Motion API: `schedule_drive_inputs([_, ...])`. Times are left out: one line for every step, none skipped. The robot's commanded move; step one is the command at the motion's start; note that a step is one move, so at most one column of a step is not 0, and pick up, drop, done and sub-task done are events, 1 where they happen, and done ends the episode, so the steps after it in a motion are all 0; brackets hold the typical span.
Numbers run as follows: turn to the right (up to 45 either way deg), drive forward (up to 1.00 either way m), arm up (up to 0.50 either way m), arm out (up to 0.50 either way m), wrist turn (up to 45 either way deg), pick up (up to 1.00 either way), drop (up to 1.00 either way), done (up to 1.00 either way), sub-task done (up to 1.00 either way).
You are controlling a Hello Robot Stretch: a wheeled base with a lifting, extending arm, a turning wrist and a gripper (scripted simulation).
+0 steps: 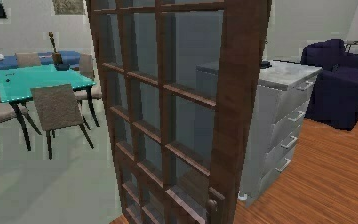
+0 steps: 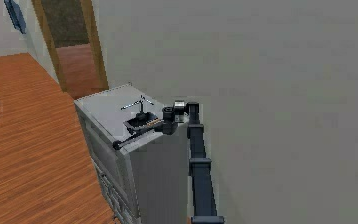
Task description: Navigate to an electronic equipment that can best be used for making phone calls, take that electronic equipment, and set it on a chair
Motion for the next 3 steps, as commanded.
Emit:
schedule_drive_inputs([0.0,0.0,0.1,0.0,0.0,0.0,0.0,0.0,0.0])
schedule_drive_inputs([0.0,0.0,-0.1,0.0,0.0,0.0,0.0,0.0,0.0])
schedule_drive_inputs([0.0,0.0,0.1,0.0,0.0,0.0,0.0,0.0,0.0])
